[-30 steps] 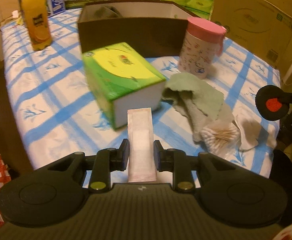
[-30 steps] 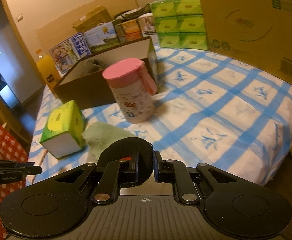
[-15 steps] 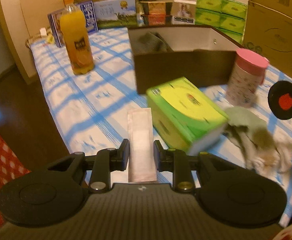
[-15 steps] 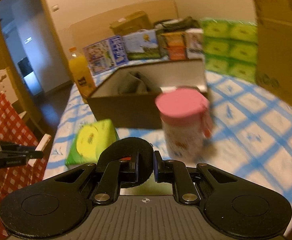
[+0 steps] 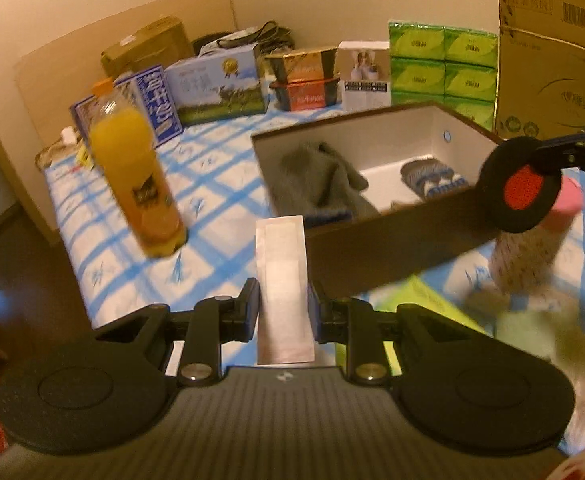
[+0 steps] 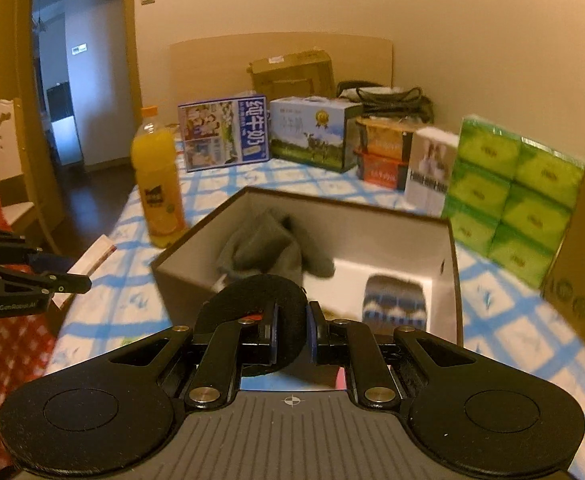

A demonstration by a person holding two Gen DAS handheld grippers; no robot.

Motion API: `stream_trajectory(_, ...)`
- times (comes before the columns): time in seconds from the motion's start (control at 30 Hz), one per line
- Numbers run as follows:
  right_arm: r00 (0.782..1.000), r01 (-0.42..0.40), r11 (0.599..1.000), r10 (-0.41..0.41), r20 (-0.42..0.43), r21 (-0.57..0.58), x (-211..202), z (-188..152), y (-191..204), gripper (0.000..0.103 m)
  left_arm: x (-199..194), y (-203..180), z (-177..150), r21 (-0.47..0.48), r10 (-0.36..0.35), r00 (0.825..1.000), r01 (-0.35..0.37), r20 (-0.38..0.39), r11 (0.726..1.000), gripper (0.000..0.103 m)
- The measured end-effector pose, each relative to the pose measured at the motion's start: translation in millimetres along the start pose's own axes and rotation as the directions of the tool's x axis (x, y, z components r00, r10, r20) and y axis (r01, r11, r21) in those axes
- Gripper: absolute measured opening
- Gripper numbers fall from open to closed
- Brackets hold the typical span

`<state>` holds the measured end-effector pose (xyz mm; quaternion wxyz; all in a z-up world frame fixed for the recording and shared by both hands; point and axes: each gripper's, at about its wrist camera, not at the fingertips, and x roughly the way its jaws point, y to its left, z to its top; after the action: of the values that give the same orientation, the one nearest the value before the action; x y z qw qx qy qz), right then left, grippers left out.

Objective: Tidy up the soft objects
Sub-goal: 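Carry the black case and the paper strip toward the brown box with both grippers, then open the right gripper over the box releasing the case while the left drops the paper strip in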

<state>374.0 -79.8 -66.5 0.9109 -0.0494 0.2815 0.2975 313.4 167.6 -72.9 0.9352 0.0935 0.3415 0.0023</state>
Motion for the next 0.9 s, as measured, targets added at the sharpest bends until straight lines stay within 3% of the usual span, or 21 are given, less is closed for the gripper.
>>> stream_trajectory(0.33,0.998,0.052,0.993,-0.049,-0.029,0.11,72.7,42.6,-22.4,0.014,66.2,4.8,64.2,-0.022,-0.093,0.995,0.093,0.024,0.995,0.023)
stream_trajectory(0.63,0.99,0.101,0.974,-0.078,-0.119,0.201,120.9,42.8,-37.0,0.015,119.0,-6.4,86.3,-0.034,-0.134,0.991,0.134,-0.011,0.99,0.025)
stream_trajectory(0.73,0.987,0.116,0.97,-0.088,-0.135,0.216,127.8,40.8,-40.0,0.015,133.7,-7.3,90.0,-0.055,-0.139,0.99,0.138,-0.022,0.989,0.036)
stream_trajectory(0.8,0.987,0.109,0.963,-0.076,-0.141,0.247,131.6,39.9,-44.0,0.015,139.7,-6.6,89.5,-0.067,-0.163,0.986,0.16,-0.03,0.985,0.049)
stream_trajectory(0.9,0.987,0.101,0.957,-0.063,-0.148,0.271,135.6,38.9,-47.3,0.015,145.7,-5.2,85.8,-0.078,-0.166,0.985,0.162,-0.051,0.984,0.05)
